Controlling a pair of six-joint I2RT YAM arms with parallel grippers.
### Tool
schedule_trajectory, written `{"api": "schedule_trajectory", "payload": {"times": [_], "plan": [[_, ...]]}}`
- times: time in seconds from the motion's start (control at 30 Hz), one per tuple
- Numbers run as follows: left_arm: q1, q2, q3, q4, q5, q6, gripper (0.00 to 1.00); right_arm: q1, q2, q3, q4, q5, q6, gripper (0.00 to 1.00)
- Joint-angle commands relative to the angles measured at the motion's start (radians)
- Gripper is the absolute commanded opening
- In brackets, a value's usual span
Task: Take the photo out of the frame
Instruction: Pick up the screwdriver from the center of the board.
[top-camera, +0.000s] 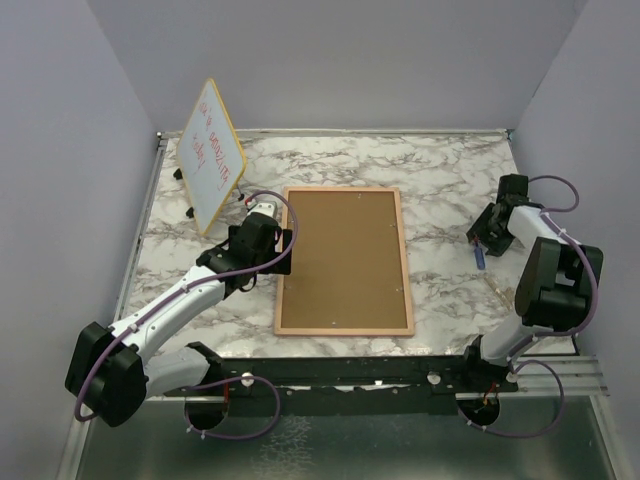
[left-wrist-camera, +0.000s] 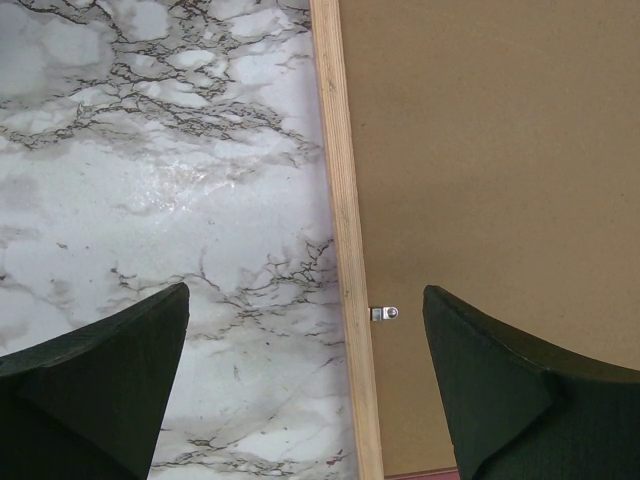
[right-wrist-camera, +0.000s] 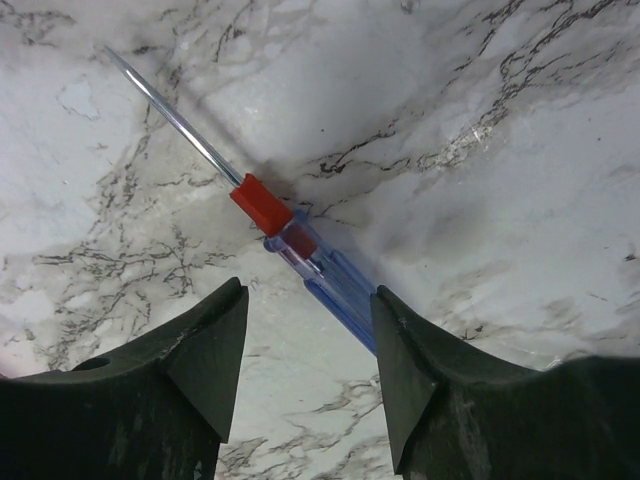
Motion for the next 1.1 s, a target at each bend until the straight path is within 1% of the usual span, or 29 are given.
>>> {"api": "schedule_trajectory", "payload": {"times": [0.0,0.2,0.33,0.67,0.77,0.87,1.0,1.07], "plan": [[-0.003,-0.011,0.006,0.004,0.003,0.007,0.99,-0.006,0.01,-0.046,0.038,-0.049,-0.02,0.56],[-0.003,-0.005,0.008,0.001,0.011,0.011,0.99,-0.006,-0.012,-0.111,0.057,-0.084,-0.019,0.55],[-0.003,-0.011,0.008,-0.002,-0.01,0.011,0.99,-0.006,-0.025,-0.143,0.058,-0.07,-0.029,0.54],[-0.003,0.005,0.012,-0.008,-0.019,0.011,0.99,-0.006,0.043,-0.092,0.046,-0.006,-0.069,0.42],[-0.003,0.007,0.012,-0.011,-0.028,0.009,0.99,-0.006,0.038,-0.102,0.049,-0.002,-0.075,0.42],[-0.003,0.008,0.012,-0.013,-0.033,0.009,0.99,-0.006,0.024,-0.115,0.063,-0.005,-0.087,0.45],[-0.003,0.014,0.012,-0.013,-0.034,0.008,0.99,-0.006,0.023,-0.121,0.059,-0.015,-0.09,0.45],[-0.003,0.016,0.014,-0.013,-0.032,0.008,0.99,-0.006,0.022,-0.134,0.077,-0.038,-0.08,0.43]]}}
